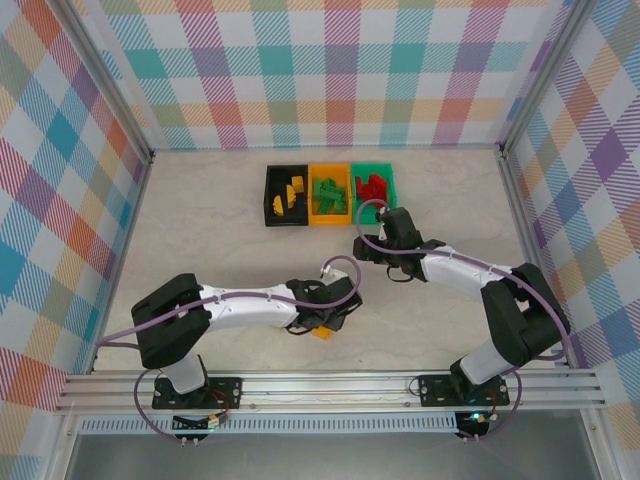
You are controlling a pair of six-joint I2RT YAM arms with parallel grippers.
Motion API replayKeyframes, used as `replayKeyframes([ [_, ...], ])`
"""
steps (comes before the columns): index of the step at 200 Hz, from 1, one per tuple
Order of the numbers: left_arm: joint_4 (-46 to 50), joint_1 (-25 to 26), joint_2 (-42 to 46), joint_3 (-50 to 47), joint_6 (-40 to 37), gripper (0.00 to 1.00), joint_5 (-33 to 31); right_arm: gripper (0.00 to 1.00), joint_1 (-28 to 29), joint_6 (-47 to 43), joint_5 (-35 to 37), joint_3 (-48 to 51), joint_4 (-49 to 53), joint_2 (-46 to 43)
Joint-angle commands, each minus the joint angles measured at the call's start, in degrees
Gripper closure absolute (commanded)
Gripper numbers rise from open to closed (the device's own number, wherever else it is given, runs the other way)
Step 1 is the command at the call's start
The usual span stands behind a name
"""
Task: Sort the legos into containers by color
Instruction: Move the lego to the bottom-center of the table.
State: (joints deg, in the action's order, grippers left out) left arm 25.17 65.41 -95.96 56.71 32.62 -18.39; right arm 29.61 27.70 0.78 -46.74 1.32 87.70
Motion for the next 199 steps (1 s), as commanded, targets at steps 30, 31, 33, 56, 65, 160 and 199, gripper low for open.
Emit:
replayKeyframes([
  [30,-0.2,1.4,-5.5,3.7,0.7,0.44,2.8,0.38,0.3,0.1,-0.3,0.4,-0.9,0.2],
  [31,-0.2,1.4,-5.6,3.8,0.7,0.44,2.8,0.38,0.2,0.1,-0.3,0.4,-0.8,0.2],
  [33,-0.2,1.4,-5.8,3.9,0.6,0.44,2.8,0.38,0.2,0.0,-0.3,0.4,-0.9,0.2],
  [56,-1.3,1.8,-7.5,5.6,0.3,0.45,4.2,0.38,0.3,0.0,-0.2,0.5,-0.9,-0.1],
  [65,-1.6,2.0,-7.9,6.1,0.3,0.45,4.2,0.38,0.3,0.0,-0.2,0.5,-0.8,-0.1],
  [160,5.5,2.4,-8.9,8.8,2.3,0.48,-4.3,0.38,0.3,-0.1,0.3,0.4,-0.5,-0.3],
  [199,10.2,-1.2,-6.7,4.8,7.1,0.5,-7.3,0.38,0.3,0.0,0.1,0.5,-0.6,-0.3],
])
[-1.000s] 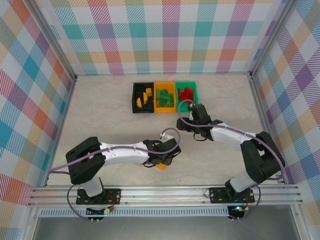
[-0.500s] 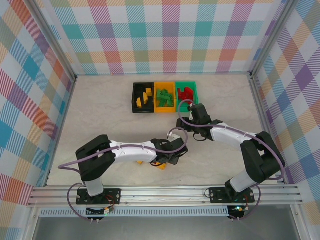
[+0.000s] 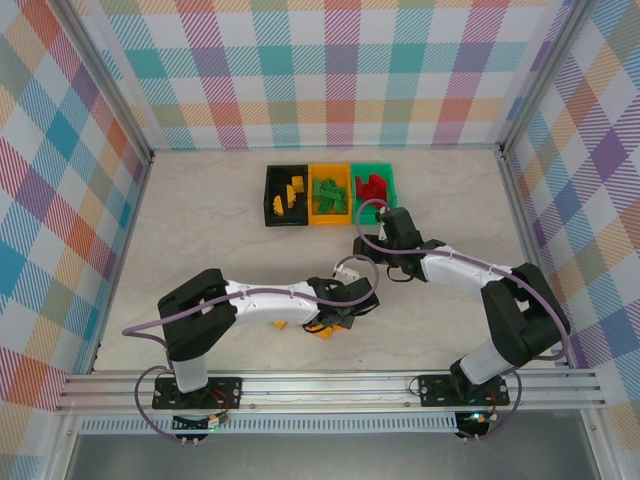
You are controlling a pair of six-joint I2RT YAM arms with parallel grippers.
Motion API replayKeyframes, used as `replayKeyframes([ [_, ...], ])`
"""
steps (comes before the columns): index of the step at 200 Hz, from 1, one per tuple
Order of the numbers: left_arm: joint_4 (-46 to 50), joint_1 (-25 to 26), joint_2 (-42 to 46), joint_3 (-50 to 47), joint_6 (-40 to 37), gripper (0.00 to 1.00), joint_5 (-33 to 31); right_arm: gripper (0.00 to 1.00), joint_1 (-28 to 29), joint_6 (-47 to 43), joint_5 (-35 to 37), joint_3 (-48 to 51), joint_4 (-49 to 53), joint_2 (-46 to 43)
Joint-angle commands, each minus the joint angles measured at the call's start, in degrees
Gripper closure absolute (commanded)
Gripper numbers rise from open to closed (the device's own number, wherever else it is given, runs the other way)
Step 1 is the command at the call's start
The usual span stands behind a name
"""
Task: Sort the legos into containers by color
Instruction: Move the lego to the bottom-center of the table, then pick up the lego from the middle-left of the table.
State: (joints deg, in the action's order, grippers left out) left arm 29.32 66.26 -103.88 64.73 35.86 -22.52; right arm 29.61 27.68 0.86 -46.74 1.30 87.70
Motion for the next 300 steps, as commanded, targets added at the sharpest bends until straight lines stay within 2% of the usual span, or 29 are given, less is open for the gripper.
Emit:
replayKeyframes([
  [1,5.9,-2.1,1.4,-3.4,4.0,0.5,-3.1,0.38,0.3,0.0,0.0,0.5,-0.5,-0.3],
  [24,4.5,-3.1,4.9,-5.3,4.7,0.5,-2.8,0.38,0.3,0.0,-0.1,0.6,-0.8,-0.4],
  [39,2.0,-2.8,6.4,-4.9,2.3,0.48,0.0,0.38,0.3,0.0,-0.2,0.4,-0.7,0.0],
  [52,1.0,-1.8,6.7,-3.3,0.4,0.45,1.1,0.38,0.3,0.1,-0.4,0.4,-0.8,0.1],
  [73,2.8,0.1,5.9,0.1,-1.3,0.4,-0.6,0.38,0.2,0.1,-0.4,0.4,-0.8,0.1],
  [83,3.4,0.7,5.3,1.3,-1.6,0.33,-0.7,0.38,0.3,0.1,-0.4,0.4,-0.8,0.0],
  [104,3.5,1.2,3.8,2.1,-1.7,0.31,0.4,0.38,0.3,0.1,-0.4,0.5,-0.8,-0.2],
  [130,4.3,1.6,2.9,1.5,0.0,0.32,0.6,0.38,0.3,0.0,-0.2,0.6,-0.8,-0.5],
  [158,0.7,1.7,3.0,-1.1,0.7,0.34,3.9,0.38,0.2,0.1,-0.3,0.6,-0.7,-0.6],
  [198,1.0,1.7,-1.7,0.3,0.8,0.35,4.8,0.38,0.2,0.0,-0.2,0.6,-0.8,-0.5],
  [234,6.4,1.6,-4.0,1.7,3.8,0.37,0.7,0.38,0.3,-0.1,0.0,0.6,-0.7,-0.7],
  [276,5.4,1.3,-2.2,-0.4,4.9,0.38,0.1,0.38,0.3,0.1,-0.3,0.5,-0.8,-0.3],
  [289,5.1,1.3,-2.3,-0.2,4.9,0.4,0.3,0.38,0.2,0.1,-0.3,0.5,-0.8,-0.3],
  [300,4.7,1.3,-2.4,-0.3,4.8,0.46,0.5,0.38,0.3,0.0,-0.3,0.5,-0.8,-0.3],
])
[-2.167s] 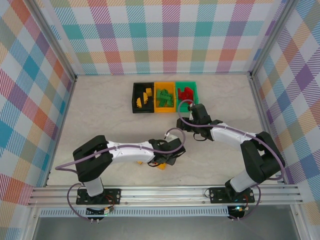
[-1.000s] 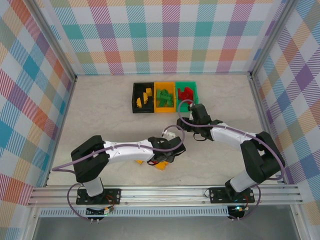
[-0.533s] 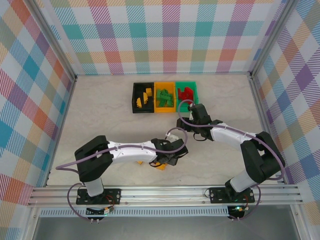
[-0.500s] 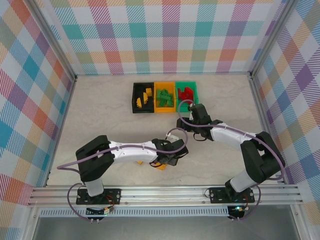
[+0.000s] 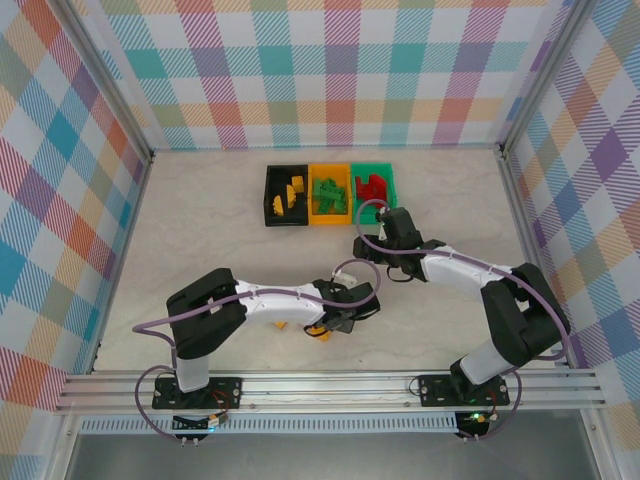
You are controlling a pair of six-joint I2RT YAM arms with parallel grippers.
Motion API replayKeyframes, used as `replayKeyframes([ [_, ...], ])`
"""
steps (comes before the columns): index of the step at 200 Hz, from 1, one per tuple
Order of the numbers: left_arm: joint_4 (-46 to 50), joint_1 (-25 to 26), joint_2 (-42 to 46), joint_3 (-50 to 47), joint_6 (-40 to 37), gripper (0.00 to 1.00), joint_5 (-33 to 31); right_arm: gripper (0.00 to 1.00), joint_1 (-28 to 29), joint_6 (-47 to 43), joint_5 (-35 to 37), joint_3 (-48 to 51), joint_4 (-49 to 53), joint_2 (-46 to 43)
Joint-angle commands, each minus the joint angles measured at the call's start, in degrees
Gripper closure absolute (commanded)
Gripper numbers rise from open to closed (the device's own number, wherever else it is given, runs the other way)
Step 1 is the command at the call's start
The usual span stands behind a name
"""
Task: Sort the legos into containers by color
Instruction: Pick up the lego from the middle-left of the table.
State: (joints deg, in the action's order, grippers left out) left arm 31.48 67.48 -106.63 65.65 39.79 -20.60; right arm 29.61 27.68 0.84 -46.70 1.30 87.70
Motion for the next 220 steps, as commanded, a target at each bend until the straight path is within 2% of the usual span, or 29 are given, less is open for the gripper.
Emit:
replayKeyframes([
  [1,2.5,0.1,0.3,-1.2,0.8,0.48,-1.5,0.38,0.3,0.0,-0.3,0.5,-0.8,-0.3],
  [21,2.7,0.1,0.2,-0.9,1.0,0.73,-1.8,0.38,0.3,0.0,-0.1,0.5,-0.7,-0.4],
  [46,3.5,0.1,0.8,-0.2,0.8,0.76,-2.6,0.38,0.3,0.0,-0.4,0.3,-0.6,-0.1],
  [66,4.0,0.1,1.4,0.5,0.7,0.88,-3.4,0.38,0.3,0.0,-0.6,0.2,-0.7,-0.1],
  [107,3.1,-0.7,3.9,2.5,0.1,0.9,-3.4,0.38,0.3,0.0,-0.2,0.3,-0.6,-0.2],
  [138,2.0,-3.6,7.5,3.6,-1.8,0.89,-1.7,0.38,0.3,0.0,-0.1,0.2,-0.5,-0.2],
  [188,3.1,-13.4,13.9,6.3,-8.3,0.89,-1.4,0.38,0.2,0.0,0.0,0.3,-0.5,-0.3],
  [220,4.1,-20.6,13.8,9.9,-12.6,0.89,0.1,0.38,0.3,0.1,-0.2,0.4,-0.5,-0.3],
])
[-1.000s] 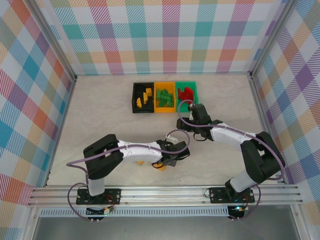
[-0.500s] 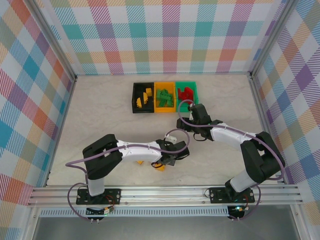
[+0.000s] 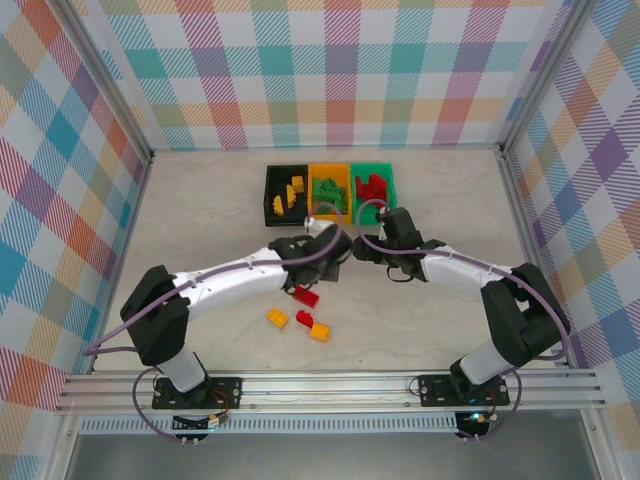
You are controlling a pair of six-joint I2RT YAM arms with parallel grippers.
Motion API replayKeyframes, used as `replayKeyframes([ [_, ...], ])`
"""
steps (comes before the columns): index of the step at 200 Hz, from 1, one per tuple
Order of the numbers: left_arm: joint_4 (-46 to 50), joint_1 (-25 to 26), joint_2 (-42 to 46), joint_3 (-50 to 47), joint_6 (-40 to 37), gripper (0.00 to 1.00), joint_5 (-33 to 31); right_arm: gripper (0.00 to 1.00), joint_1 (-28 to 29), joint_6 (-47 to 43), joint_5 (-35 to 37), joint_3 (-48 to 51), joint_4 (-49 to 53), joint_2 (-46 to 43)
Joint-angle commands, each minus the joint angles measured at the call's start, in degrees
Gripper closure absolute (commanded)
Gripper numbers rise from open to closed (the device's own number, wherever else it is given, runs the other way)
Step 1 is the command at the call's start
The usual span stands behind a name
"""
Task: Sort the legos into containers by color
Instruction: Pick up the lego from the middle-left of the table, then place the lego in the container.
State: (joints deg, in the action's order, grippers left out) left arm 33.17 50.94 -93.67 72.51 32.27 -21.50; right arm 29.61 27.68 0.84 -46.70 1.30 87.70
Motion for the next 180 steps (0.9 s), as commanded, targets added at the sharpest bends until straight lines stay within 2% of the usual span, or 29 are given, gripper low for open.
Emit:
replayKeyframes([
  [1,2.4,-4.2,0.8,3.3,-5.2,0.89,1.0,0.38,0.3,0.2,-0.2,0.4,-0.5,-0.3],
  [52,3.4,-14.1,-4.7,13.2,-11.7,0.89,1.1,0.38,0.3,0.3,-0.5,0.1,-0.7,0.1],
  [107,3.6,-21.4,-20.5,27.5,-14.8,0.87,-1.8,0.38,0.3,0.3,-0.6,0.3,-0.7,0.0],
  [140,2.1,-25.8,-28.5,33.9,-13.3,0.87,2.7,0.38,0.2,0.4,-0.8,0.3,-0.8,-0.1],
  [180,1.2,-27.7,-33.7,39.3,-12.4,0.67,4.7,0.38,0.3,0.4,-0.8,0.1,-0.7,0.1],
])
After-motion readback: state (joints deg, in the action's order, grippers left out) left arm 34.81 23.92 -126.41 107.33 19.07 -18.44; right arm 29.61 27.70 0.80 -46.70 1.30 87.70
